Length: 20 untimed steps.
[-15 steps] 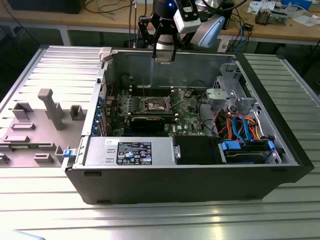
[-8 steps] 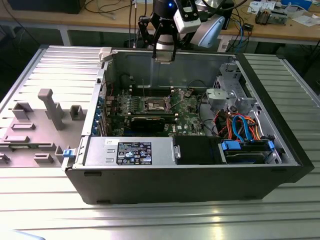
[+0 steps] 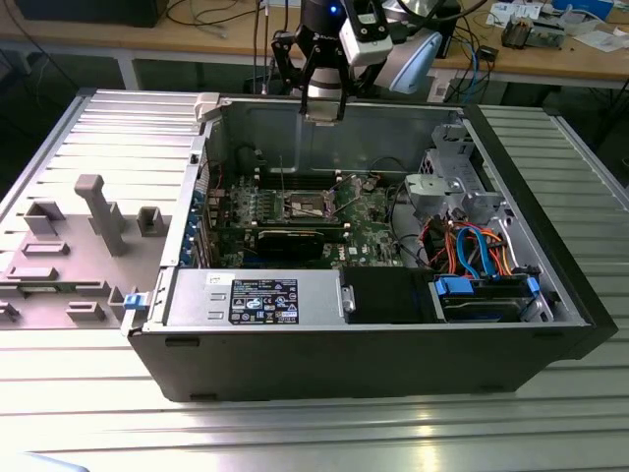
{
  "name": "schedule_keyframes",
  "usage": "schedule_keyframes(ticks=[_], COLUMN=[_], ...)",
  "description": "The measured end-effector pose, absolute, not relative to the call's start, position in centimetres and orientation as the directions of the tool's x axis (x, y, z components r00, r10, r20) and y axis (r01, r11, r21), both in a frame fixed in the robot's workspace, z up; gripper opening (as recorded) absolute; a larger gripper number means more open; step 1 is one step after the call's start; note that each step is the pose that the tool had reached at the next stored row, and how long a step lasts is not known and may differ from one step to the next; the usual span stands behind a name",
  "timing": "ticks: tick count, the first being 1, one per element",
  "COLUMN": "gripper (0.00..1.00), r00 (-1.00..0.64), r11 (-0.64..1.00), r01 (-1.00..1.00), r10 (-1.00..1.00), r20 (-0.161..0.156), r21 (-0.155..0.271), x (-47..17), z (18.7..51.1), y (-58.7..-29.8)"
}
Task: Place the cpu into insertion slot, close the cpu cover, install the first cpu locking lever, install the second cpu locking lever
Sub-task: 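Place the cpu into insertion slot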
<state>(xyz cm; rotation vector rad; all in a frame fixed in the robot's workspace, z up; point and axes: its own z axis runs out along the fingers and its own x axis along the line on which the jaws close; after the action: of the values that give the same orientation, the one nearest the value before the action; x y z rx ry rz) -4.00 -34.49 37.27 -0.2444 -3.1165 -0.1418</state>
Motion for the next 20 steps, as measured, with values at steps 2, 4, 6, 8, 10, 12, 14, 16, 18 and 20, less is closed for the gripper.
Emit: schedule_keyframes(ticks=[2,4,6,8,10,12,14,16,18,20], gripper=[0.54,0.54,0.54,0.54,0.54,0.54,0.54,0.54,0.54,0.54], r00=[-0.983,-0.979,-0.97,-0.965,-0.965,-0.965,-0.965,-0.964,-0.96,-0.953], r11=[0.979,0.975,0.966,0.961,0.961,0.961,0.961,0.96,0.956,0.949], r01=[0.181,0.204,0.242,0.263,0.263,0.263,0.263,0.264,0.28,0.301], r10=[0.18,0.203,0.242,0.263,0.263,0.263,0.263,0.264,0.28,0.301], r20=[0.019,0.019,0.019,0.019,0.019,0.019,0.019,0.019,0.019,0.019], r21=[0.089,0.089,0.089,0.089,0.089,0.089,0.089,0.089,0.089,0.089], x=[-4.0,-4.0,-4.0,-4.0,-4.0,-4.0,-4.0,-4.0,-4.0,-4.0], z=[37.26,37.25,37.23,37.22,37.22,37.22,37.22,37.22,37.21,37.21], y=[-34.49,-34.49,-34.49,-34.49,-34.49,-34.49,-34.49,-34.49,-34.49,-34.49])
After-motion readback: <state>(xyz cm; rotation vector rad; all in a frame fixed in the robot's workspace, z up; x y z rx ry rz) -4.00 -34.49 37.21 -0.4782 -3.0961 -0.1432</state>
